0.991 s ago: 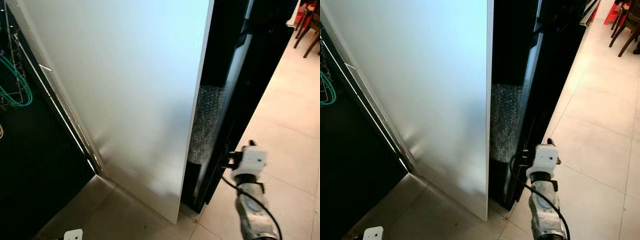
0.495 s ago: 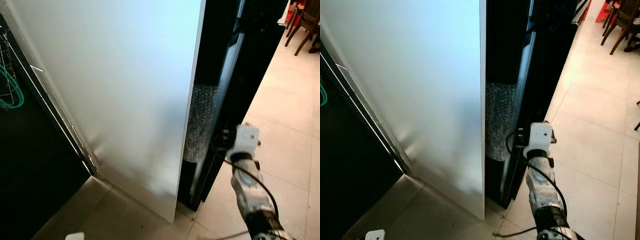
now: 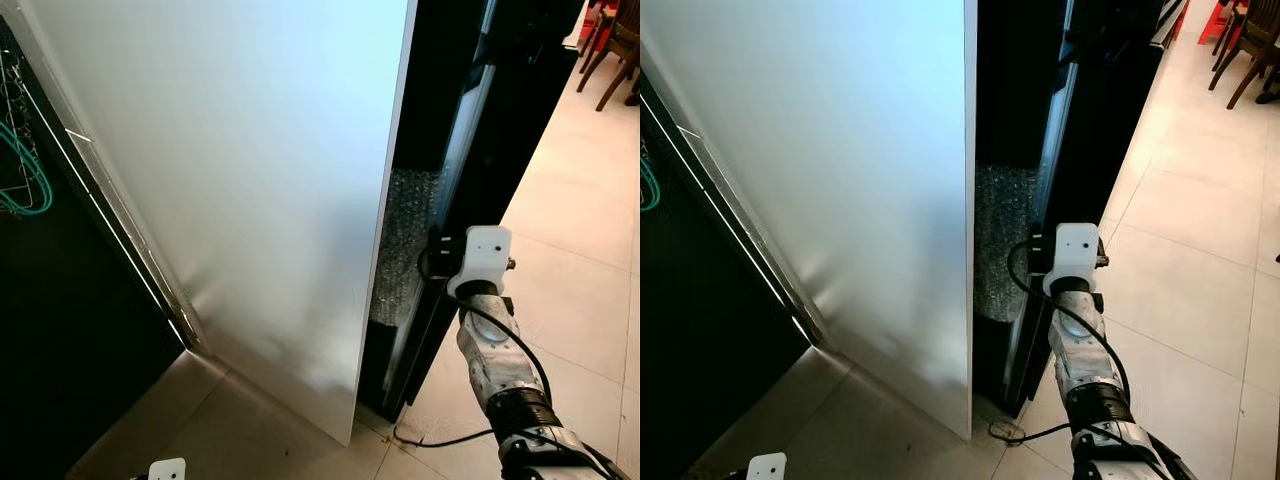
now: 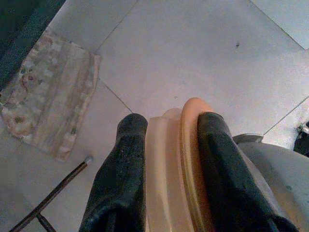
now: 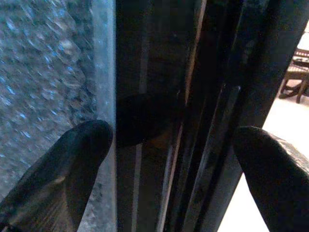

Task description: Restocking fridge

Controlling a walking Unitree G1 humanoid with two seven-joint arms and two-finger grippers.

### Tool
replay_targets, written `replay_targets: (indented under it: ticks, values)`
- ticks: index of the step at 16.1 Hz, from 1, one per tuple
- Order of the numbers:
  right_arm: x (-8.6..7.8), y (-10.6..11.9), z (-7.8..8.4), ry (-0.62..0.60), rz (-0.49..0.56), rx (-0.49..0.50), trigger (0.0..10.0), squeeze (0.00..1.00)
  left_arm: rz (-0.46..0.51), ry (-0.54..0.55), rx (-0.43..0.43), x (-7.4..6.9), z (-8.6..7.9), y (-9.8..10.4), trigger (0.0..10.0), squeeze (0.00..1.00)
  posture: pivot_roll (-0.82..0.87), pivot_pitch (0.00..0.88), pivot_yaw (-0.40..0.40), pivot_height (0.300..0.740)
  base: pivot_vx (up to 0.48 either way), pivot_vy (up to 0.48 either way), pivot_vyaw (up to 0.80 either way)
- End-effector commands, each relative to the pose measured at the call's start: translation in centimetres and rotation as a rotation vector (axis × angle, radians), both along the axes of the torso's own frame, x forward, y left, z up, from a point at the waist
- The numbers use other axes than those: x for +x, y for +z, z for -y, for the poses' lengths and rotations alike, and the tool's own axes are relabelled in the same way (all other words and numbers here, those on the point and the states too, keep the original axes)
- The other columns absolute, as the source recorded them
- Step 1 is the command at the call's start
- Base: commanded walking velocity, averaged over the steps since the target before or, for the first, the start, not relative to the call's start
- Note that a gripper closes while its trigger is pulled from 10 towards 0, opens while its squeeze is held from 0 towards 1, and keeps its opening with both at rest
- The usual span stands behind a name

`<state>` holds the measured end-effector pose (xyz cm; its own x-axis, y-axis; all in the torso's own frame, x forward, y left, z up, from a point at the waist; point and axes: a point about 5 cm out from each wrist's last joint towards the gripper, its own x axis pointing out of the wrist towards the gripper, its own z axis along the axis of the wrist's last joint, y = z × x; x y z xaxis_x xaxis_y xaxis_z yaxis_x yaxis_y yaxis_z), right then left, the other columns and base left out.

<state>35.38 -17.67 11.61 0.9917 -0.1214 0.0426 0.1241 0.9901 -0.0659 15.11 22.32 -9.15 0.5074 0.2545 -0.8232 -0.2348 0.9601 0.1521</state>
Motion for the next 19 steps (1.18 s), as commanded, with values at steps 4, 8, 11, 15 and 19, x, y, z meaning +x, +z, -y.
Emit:
replay_targets:
  ticks: [4, 8, 11, 15, 19]
  values:
    - [-0.8, -0.8, 1.8, -0.081, -0.009, -0.003, 10.0, 0.00, -0.014, 0.002, -0.014, -0.3, -2.1, 0.3, 10.0, 0.00, 0.04, 0.000, 0.005, 0.740, 0.000, 0.000, 0.00]
    - [-3.3, -3.1, 4.5, -0.205, -0.060, -0.017, 10.0, 0.00, -0.021, 0.004, -0.012, -1.2, -2.7, 0.2, 10.0, 0.00, 0.02, 0.000, 0.002, 0.740, 0.000, 0.000, 0.00]
    - [-4.8, -3.6, 7.3, -0.319, -0.066, -0.036, 10.0, 0.00, -0.025, -0.017, -0.032, -1.1, -0.2, -0.4, 10.0, 0.00, 0.01, 0.000, 0.000, 0.740, 0.000, 0.000, 0.00]
    - [-6.2, -4.5, 9.9, -0.411, -0.108, -0.023, 10.0, 0.00, -0.024, -0.034, -0.046, -0.5, 1.4, -0.5, 10.0, 0.00, 0.00, 0.000, -0.002, 0.740, 0.000, 0.000, 0.00]
    - [-8.2, -8.0, 11.4, -0.432, -0.274, 0.024, 10.0, 0.00, -0.024, -0.005, -0.021, -0.6, -2.1, 0.2, 10.0, 0.00, 0.00, 0.000, -0.008, 0.740, 0.000, 0.000, 0.00]
